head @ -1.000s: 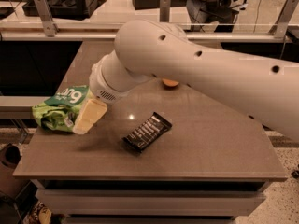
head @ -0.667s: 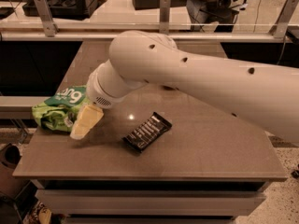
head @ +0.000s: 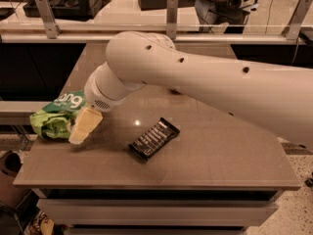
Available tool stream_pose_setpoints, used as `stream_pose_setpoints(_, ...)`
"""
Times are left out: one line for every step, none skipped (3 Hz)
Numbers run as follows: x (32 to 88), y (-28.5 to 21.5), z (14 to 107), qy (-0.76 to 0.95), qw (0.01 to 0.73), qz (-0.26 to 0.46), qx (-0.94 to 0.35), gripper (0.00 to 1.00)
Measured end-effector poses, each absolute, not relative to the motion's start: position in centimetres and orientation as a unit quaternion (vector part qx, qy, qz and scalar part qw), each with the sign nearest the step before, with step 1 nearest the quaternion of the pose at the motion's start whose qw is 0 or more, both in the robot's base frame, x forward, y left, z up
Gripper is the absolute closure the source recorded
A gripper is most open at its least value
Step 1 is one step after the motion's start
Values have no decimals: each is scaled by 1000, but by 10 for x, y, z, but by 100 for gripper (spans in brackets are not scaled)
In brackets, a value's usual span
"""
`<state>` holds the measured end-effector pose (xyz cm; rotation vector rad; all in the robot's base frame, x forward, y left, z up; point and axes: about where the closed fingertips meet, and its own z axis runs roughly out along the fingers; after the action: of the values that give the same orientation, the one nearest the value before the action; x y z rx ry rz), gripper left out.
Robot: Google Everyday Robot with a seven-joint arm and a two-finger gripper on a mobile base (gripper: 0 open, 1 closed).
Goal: Pick green rice chip bag
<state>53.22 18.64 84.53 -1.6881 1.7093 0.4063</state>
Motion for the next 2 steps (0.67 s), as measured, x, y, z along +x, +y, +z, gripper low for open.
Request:
stream_pose_setpoints(544,191,865,649,353,146,-658,0)
stream_pose_setpoints(555,199,881,636,361,139,-668,0)
